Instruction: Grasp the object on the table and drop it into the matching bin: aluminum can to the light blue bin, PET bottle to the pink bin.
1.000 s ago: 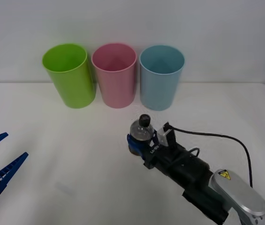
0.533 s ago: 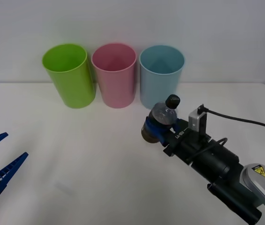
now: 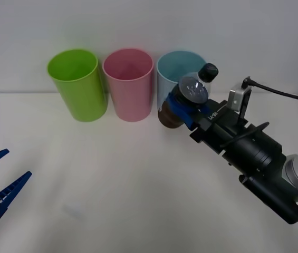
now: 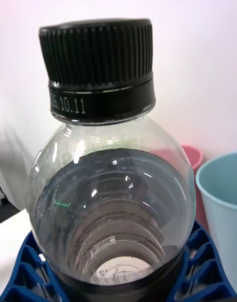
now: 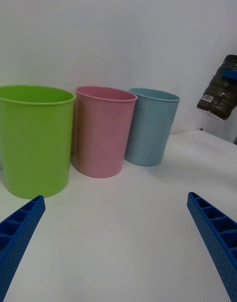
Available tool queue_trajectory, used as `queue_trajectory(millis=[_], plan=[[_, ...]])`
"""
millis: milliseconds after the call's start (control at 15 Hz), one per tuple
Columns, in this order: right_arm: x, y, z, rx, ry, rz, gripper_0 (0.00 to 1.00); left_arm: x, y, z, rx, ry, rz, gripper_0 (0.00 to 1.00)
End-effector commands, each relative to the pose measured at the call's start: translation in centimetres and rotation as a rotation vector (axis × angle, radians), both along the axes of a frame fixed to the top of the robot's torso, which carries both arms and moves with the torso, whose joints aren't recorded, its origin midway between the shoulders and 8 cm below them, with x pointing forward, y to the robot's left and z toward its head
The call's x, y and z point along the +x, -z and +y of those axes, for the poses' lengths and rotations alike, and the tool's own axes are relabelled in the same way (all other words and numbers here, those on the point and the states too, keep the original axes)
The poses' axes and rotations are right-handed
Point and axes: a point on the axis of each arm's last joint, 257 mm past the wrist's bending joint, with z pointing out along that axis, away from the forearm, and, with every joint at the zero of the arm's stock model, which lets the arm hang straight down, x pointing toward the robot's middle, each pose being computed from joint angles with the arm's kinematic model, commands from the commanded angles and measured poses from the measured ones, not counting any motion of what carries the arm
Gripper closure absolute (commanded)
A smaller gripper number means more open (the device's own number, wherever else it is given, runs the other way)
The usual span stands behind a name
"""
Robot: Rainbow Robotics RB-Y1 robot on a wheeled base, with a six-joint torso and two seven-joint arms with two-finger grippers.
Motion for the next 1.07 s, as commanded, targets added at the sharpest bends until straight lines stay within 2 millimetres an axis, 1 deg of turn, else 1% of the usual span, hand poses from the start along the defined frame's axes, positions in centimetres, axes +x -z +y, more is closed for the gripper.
queue_trajectory(millis=[67, 200, 333, 667, 933, 1067], plan=[[0.3, -2.0, 1.2, 0.009, -0.045, -0.010, 1.00, 0.0, 0.0, 0.0, 0.000, 0.000, 0.000, 0.00], [0.8, -3.5, 2.3, 0.030, -0.076, -0.009, 1.00, 0.0, 0.0, 0.0, 0.000, 0.000, 0.000, 0.00], [1.9, -4.3, 3.6, 0.026, -0.095, -0.018, 1.00, 0.0, 0.0, 0.0, 0.000, 0.000, 0.000, 0.00], [7.1, -6.2, 7.2, 0.026, -0.099, -0.029, 1.00, 0.0, 0.0, 0.0, 0.000, 0.000, 0.000, 0.00], [10.9, -7.1, 9.8, 0.025, -0.068, -0.019, 1.00, 0.0, 0.0, 0.0, 0.000, 0.000, 0.000, 0.00], [12.8, -7.4, 11.4, 0.023, -0.037, -0.011, 1.00, 0.0, 0.0, 0.0, 0.000, 0.000, 0.000, 0.00]])
